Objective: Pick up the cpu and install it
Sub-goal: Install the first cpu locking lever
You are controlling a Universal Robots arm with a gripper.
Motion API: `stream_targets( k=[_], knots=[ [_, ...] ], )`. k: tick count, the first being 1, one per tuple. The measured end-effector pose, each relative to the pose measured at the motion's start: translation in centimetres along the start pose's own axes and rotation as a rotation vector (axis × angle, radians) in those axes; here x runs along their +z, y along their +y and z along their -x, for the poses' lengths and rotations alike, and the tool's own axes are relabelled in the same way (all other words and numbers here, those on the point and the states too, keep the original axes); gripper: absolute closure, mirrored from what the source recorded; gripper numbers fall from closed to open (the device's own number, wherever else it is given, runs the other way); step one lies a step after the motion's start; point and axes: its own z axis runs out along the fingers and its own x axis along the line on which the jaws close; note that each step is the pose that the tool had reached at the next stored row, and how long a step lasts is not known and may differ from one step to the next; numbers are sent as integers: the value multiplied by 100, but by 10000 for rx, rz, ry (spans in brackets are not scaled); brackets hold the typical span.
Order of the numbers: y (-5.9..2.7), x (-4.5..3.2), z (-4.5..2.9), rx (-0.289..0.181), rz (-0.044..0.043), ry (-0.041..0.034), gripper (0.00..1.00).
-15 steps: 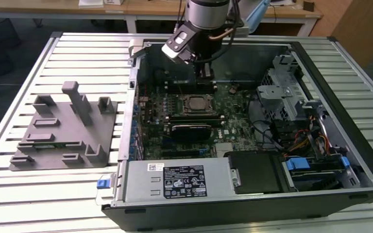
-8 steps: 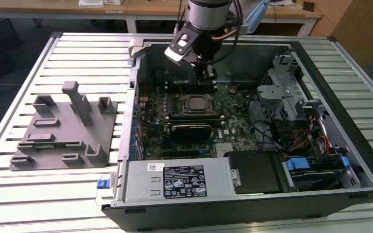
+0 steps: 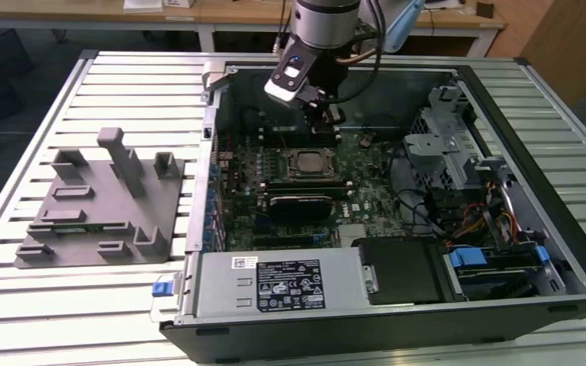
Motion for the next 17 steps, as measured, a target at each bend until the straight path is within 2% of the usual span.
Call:
stream_targets(
  k=[5, 12, 17],
  knots=[
    [-1, 6, -1, -884, 20, 13, 89],
    [-33, 11, 9, -1349, 31, 20, 89],
    [-35, 12, 9, -2153, 47, 29, 89]
  ],
)
